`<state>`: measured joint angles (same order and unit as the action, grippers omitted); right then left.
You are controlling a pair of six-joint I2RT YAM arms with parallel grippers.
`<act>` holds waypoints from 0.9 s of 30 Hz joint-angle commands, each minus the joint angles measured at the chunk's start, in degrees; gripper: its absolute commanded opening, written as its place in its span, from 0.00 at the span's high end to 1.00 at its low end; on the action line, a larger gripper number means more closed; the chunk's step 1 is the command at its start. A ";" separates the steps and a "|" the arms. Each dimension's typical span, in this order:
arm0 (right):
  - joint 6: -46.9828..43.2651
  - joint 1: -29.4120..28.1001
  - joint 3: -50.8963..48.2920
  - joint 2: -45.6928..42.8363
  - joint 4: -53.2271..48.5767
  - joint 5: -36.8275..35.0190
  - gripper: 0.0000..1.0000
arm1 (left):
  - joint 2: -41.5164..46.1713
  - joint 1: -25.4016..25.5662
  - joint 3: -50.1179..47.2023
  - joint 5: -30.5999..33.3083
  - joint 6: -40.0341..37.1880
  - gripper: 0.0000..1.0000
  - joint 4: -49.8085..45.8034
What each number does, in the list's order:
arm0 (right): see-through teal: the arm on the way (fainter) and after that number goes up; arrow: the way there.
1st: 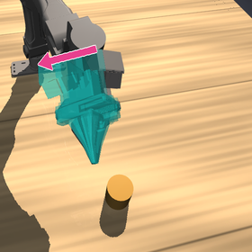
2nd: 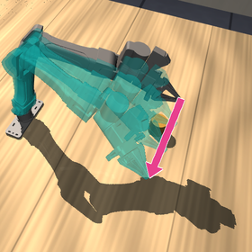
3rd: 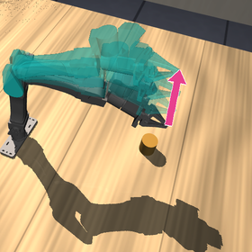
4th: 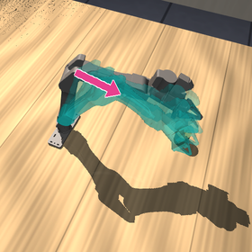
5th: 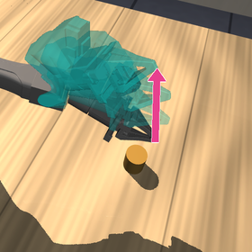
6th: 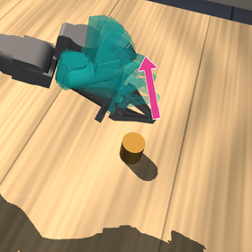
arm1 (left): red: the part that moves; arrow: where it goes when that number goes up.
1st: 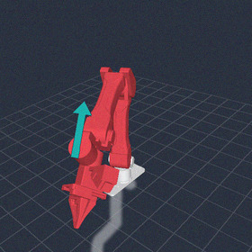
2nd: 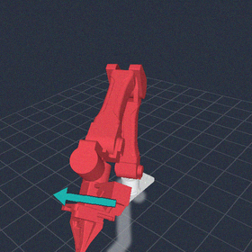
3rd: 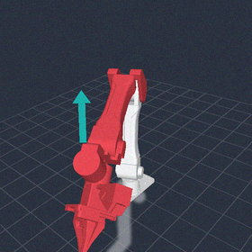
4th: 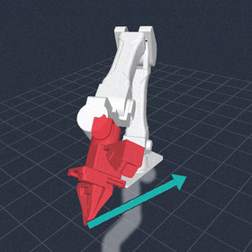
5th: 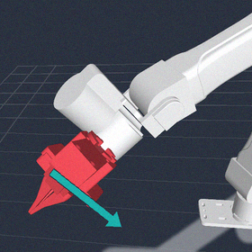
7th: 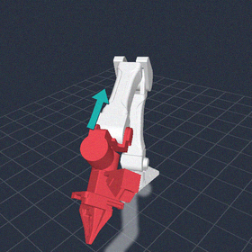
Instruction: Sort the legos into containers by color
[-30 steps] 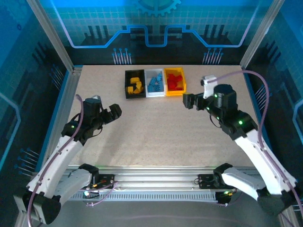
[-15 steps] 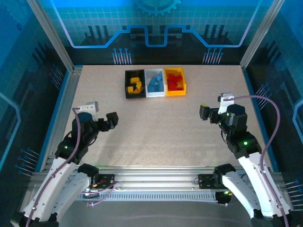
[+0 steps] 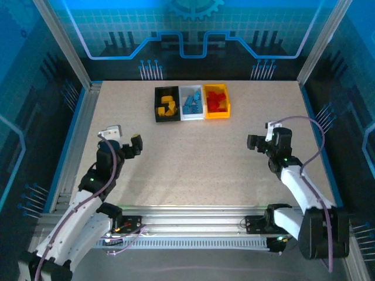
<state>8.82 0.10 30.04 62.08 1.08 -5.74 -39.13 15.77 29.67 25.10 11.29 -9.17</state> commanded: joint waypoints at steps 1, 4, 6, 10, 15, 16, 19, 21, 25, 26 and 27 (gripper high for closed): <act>-4.39 1.48 1.86 5.42 9.10 6.06 0.00 | -5.04 -0.85 -1.19 5.81 -3.68 0.01 10.04; -5.51 2.34 3.39 10.40 10.83 9.29 0.00 | -11.20 -1.93 -0.22 6.84 -3.24 0.01 14.74; -5.74 2.60 3.77 12.99 13.01 11.08 0.00 | -15.99 -2.78 0.44 7.01 -3.88 0.01 17.78; -6.98 2.65 3.89 16.85 16.08 14.05 0.00 | -23.75 -4.00 0.31 7.23 -5.60 0.01 22.92; -7.55 3.15 4.08 18.90 16.62 15.58 0.00 | -31.49 -6.64 -1.73 7.39 -5.92 0.01 31.28; -7.30 3.16 4.06 19.25 16.94 15.57 0.00 | -32.95 -7.06 -1.81 7.29 -6.01 0.01 32.72; -6.74 3.24 4.67 20.66 17.75 15.76 0.00 | -37.96 -7.50 -1.85 5.73 -10.59 0.01 38.30; -6.76 3.37 5.47 21.53 18.16 15.63 0.00 | -41.21 -7.98 -1.68 5.15 -11.33 0.01 40.87; -7.23 3.49 7.03 22.82 17.84 15.62 0.00 | -45.02 -8.56 -0.02 4.51 -11.40 0.01 43.70; -7.44 3.58 7.54 23.53 17.98 16.00 0.00 | -46.09 -8.86 0.10 4.06 -11.05 0.01 45.43; -7.41 3.56 8.03 24.39 18.23 16.21 0.00 | -47.05 -9.00 0.27 3.33 -11.43 0.01 46.62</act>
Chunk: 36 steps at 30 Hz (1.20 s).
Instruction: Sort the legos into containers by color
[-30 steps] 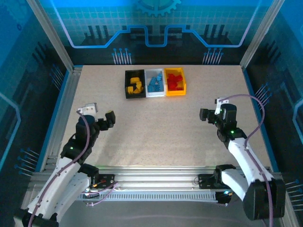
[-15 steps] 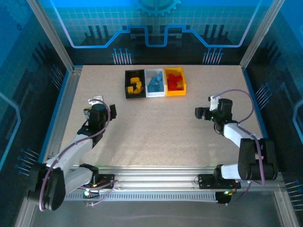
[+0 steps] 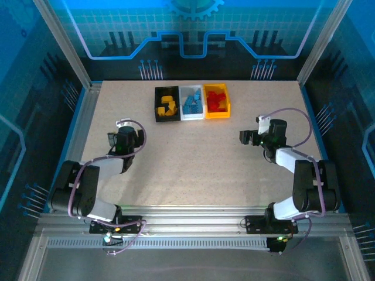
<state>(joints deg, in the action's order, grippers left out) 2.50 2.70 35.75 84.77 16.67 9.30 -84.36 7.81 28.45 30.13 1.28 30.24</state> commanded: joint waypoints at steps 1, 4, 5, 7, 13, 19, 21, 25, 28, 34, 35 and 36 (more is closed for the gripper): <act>-0.54 1.08 2.67 2.51 2.89 1.44 0.00 | -2.50 -1.09 1.61 -2.12 -1.54 0.01 7.34; 0.21 1.00 3.19 3.85 4.27 2.29 0.00 | -3.35 -1.13 0.29 -3.60 -2.14 0.01 10.36; -0.02 0.84 3.45 4.12 4.16 2.17 0.00 | -3.23 -1.19 -0.14 -3.79 -2.03 0.01 11.07; -0.08 0.82 3.70 4.64 4.14 2.29 0.00 | -2.89 -1.30 -1.20 -3.72 -1.82 0.01 12.67; -0.85 0.54 5.04 5.71 2.76 3.13 0.00 | -1.95 -1.35 -4.45 -3.67 -1.85 0.01 17.96; -1.47 0.13 4.50 5.37 3.29 3.59 0.00 | -1.78 -1.33 -5.49 -4.81 -2.06 0.01 19.72; -2.16 0.01 2.62 4.37 5.62 4.56 0.00 | -1.54 -1.36 -7.44 -5.97 -2.51 0.01 23.20; -4.74 -1.77 -5.46 0.46 16.26 4.96 0.00 | -2.15 -1.38 -12.07 -8.90 -3.12 0.01 32.02; -6.29 -3.67 -8.98 -1.54 20.55 2.23 0.00 | -6.64 -1.59 -10.48 -8.67 -4.18 0.01 33.83; -6.23 -4.37 -11.31 -2.64 23.78 0.13 0.00 | -5.40 -3.07 -8.58 -10.26 -1.82 0.01 28.31; -5.83 -4.22 -11.40 -2.43 24.12 0.00 0.00 | -5.14 -3.07 -8.50 -10.26 -1.64 0.01 27.51; -5.53 -3.98 -11.49 -2.17 24.64 -0.07 0.00 | -5.15 -3.07 -8.50 -10.35 -1.68 0.01 27.72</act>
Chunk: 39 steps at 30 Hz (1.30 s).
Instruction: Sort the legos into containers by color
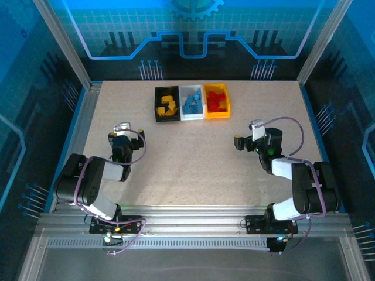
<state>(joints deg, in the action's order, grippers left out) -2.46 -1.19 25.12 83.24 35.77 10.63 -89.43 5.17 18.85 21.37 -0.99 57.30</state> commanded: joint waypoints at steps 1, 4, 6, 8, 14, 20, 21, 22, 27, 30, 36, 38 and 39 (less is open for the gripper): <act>-0.24 0.09 -0.95 -0.25 6.09 -1.65 0.00 | -0.22 -0.47 1.14 -1.58 0.56 0.01 0.87; 0.10 0.17 -1.80 1.23 8.77 -2.31 0.00 | -0.15 -0.43 1.10 -1.58 0.55 0.01 0.79; 0.40 0.27 -2.09 1.61 9.69 -2.71 0.00 | -0.15 -0.47 1.12 -1.52 0.56 0.01 0.75; 0.58 0.25 -2.82 1.66 11.14 -2.79 0.00 | -0.21 -0.44 1.10 -1.57 0.55 0.01 0.68; 0.57 0.02 -5.55 1.92 16.00 -3.60 0.00 | -0.13 -0.45 1.10 -1.54 0.58 0.01 0.71; -1.05 -1.44 -4.93 2.06 14.77 -4.44 0.00 | -0.16 -0.51 1.10 -1.53 0.63 0.01 0.69; -1.13 -1.50 -4.47 2.19 14.03 -4.62 0.00 | -0.16 -0.50 1.17 -1.59 0.61 0.01 0.72; -1.21 -1.45 -3.74 2.28 13.12 -4.57 0.00 | -0.17 -0.49 1.10 -1.55 0.62 0.01 0.70; -0.19 -1.37 -1.52 2.80 9.41 -6.40 0.00 | -0.15 -0.57 1.10 -1.59 0.56 0.01 0.71; 1.44 -0.55 -0.59 3.10 8.05 -7.76 0.00 | -0.18 -0.51 1.17 -1.58 0.60 0.01 0.75; 2.21 -0.50 -0.68 3.07 8.09 -9.49 0.00 | -0.13 -0.51 1.10 -1.53 0.60 0.01 0.70; 2.75 -0.58 -0.66 3.06 8.20 -11.03 0.00 | -0.19 -0.52 1.10 -1.65 0.64 0.01 0.63; 2.43 -1.37 -0.43 3.11 7.75 -12.47 0.00 | -0.13 -0.54 1.11 -1.60 0.63 0.01 0.67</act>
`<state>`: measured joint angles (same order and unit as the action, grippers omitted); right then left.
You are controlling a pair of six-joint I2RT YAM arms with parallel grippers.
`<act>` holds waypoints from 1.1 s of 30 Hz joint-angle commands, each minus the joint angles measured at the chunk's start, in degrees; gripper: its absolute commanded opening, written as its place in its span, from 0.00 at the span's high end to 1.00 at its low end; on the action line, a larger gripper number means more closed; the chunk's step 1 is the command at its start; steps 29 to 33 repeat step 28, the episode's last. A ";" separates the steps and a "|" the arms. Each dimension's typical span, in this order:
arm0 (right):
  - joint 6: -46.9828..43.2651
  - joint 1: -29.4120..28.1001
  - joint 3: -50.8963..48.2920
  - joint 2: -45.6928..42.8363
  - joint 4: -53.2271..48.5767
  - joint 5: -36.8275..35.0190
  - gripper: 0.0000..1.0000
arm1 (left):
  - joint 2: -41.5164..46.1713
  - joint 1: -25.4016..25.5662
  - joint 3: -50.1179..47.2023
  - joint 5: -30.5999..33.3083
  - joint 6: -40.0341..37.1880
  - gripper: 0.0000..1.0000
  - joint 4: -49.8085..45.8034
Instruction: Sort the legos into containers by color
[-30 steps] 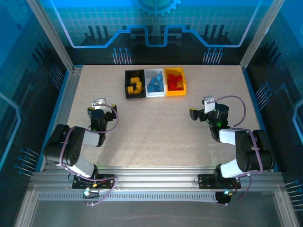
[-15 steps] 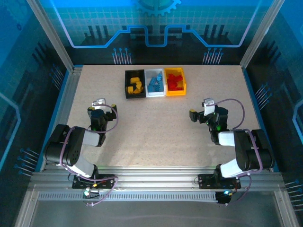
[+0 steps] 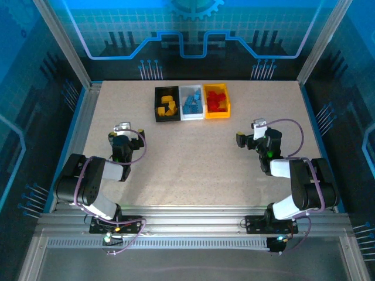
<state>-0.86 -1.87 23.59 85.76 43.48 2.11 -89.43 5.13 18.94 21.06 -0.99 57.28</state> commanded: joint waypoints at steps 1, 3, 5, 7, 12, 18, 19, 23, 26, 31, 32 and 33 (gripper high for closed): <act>0.33 -1.64 1.10 0.64 0.11 -5.75 0.00 | -0.13 -0.49 1.01 -1.29 0.62 0.01 0.72; 0.33 -1.80 1.06 0.64 0.20 -5.81 0.00 | -0.15 -0.47 1.01 -1.33 0.62 0.01 0.72; 0.33 -1.66 1.01 0.64 0.20 -5.79 0.00 | -0.13 -0.49 1.01 -1.36 0.57 0.01 0.70; 0.25 -1.71 1.04 0.64 0.20 -5.71 0.00 | -0.18 -0.49 1.01 -1.31 0.62 0.01 0.72; 0.28 -1.67 1.01 0.64 0.20 -5.78 0.00 | -0.16 -0.51 1.01 -1.37 0.60 0.01 0.72; 0.31 -1.68 1.02 0.64 0.24 -5.70 0.00 | -0.13 -0.53 1.01 -1.33 0.64 0.01 0.69; 0.30 -1.73 1.06 0.68 0.20 -5.80 0.00 | -0.14 -0.47 1.02 -1.29 0.64 0.01 0.65; 0.27 -1.62 1.12 0.75 0.04 -5.43 0.00 | -0.19 -0.54 1.02 -1.31 0.60 0.01 0.68; 0.40 -1.49 1.19 0.73 0.02 -5.12 0.00 | -0.20 -0.47 1.01 -1.35 0.61 0.01 0.67; 0.40 -1.46 1.19 0.74 0.02 -5.18 0.00 | -0.18 -0.48 1.01 -1.31 0.56 0.01 0.69; 0.40 -1.46 1.19 0.74 0.02 -5.18 0.00 | -0.18 -0.48 1.01 -1.31 0.56 0.01 0.69; 0.40 -1.46 1.19 0.74 0.02 -5.18 0.00 | -0.18 -0.48 1.01 -1.31 0.56 0.01 0.69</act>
